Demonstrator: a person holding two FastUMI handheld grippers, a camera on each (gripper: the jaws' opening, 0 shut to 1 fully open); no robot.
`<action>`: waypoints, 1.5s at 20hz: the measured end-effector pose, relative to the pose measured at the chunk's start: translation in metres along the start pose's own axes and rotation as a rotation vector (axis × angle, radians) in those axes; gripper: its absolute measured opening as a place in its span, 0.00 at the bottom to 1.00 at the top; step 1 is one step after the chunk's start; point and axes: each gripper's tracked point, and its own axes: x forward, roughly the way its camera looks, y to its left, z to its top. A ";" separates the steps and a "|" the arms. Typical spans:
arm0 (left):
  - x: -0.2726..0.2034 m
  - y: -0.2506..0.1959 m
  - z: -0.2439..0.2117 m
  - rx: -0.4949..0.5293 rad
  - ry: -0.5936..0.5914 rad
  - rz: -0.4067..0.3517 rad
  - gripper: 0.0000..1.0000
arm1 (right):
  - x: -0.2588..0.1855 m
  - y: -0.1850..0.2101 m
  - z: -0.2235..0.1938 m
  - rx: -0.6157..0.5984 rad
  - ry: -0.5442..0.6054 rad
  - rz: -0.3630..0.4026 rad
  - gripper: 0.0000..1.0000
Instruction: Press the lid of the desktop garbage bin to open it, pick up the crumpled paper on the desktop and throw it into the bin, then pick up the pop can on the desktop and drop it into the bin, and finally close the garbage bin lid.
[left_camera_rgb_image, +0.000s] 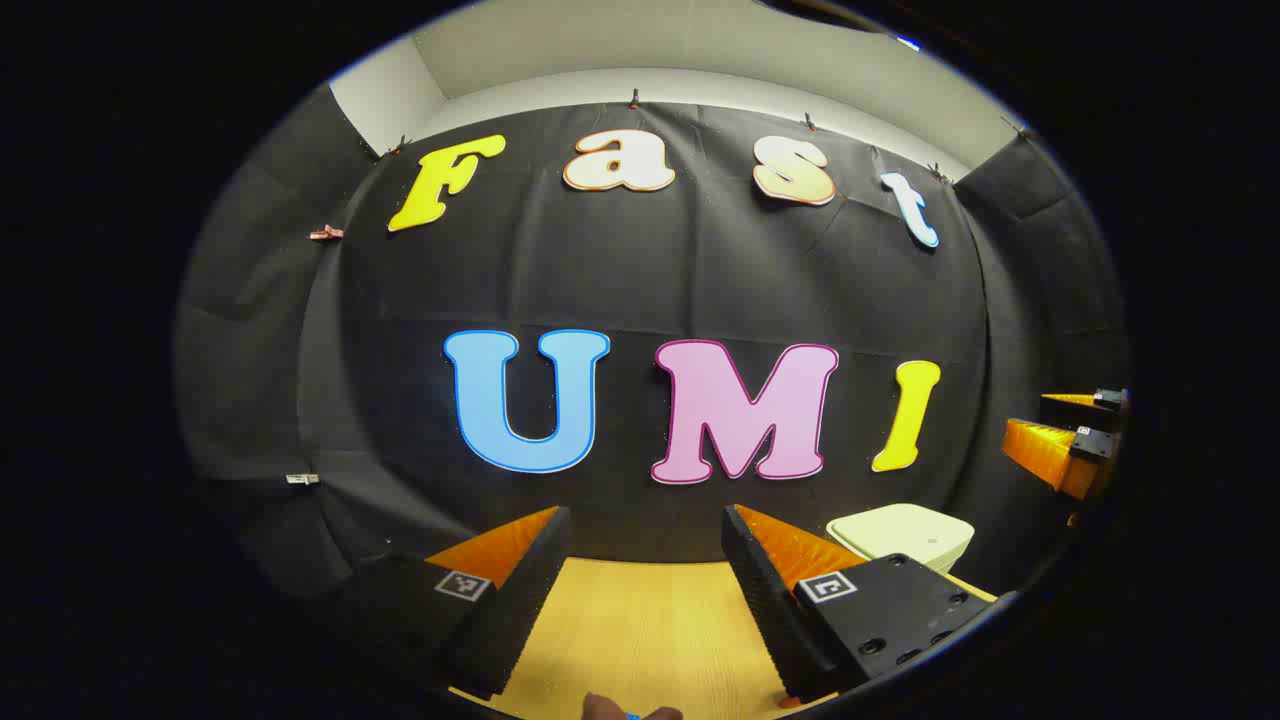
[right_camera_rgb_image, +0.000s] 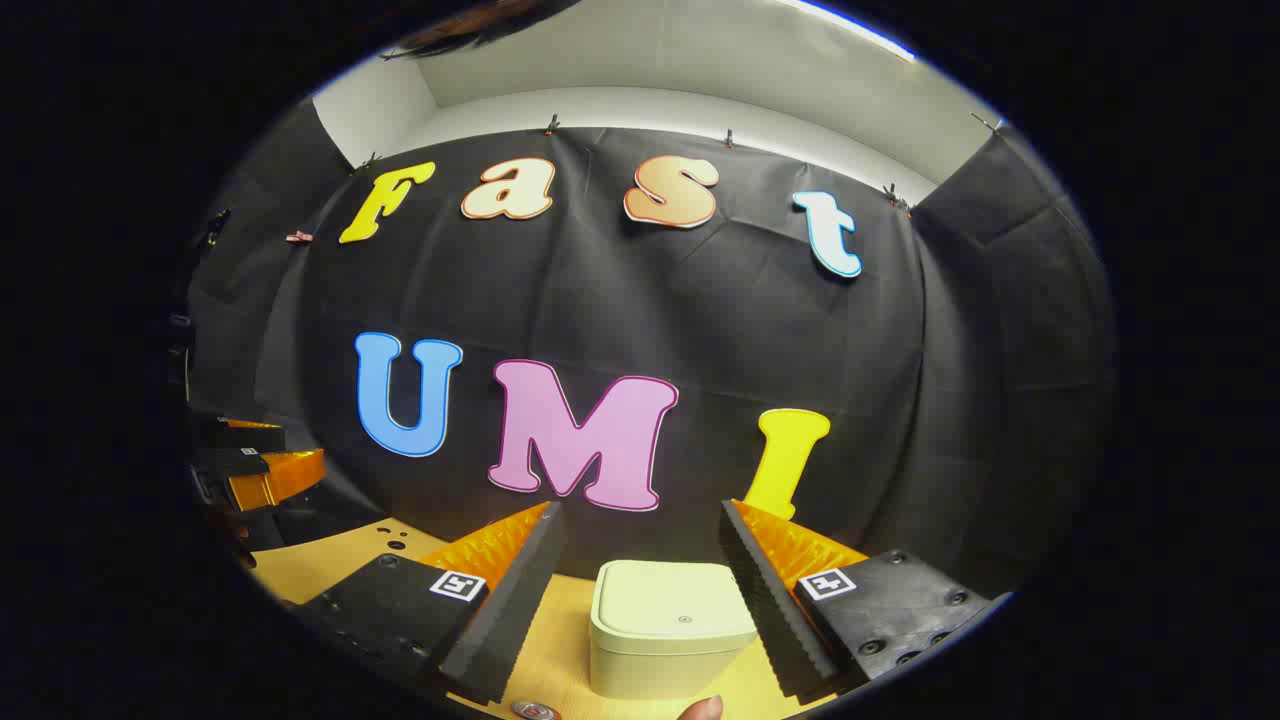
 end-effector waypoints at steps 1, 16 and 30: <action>0.000 0.001 -0.001 0.003 0.002 0.002 0.96 | 0.001 0.000 0.001 0.000 -0.001 0.001 0.97; 0.005 0.003 -0.002 0.021 0.012 0.003 0.96 | 0.009 0.006 -0.007 -0.002 0.028 0.033 0.97; 0.011 0.004 -0.008 0.027 0.024 0.002 0.96 | 0.023 0.010 -0.040 0.074 0.174 0.073 0.05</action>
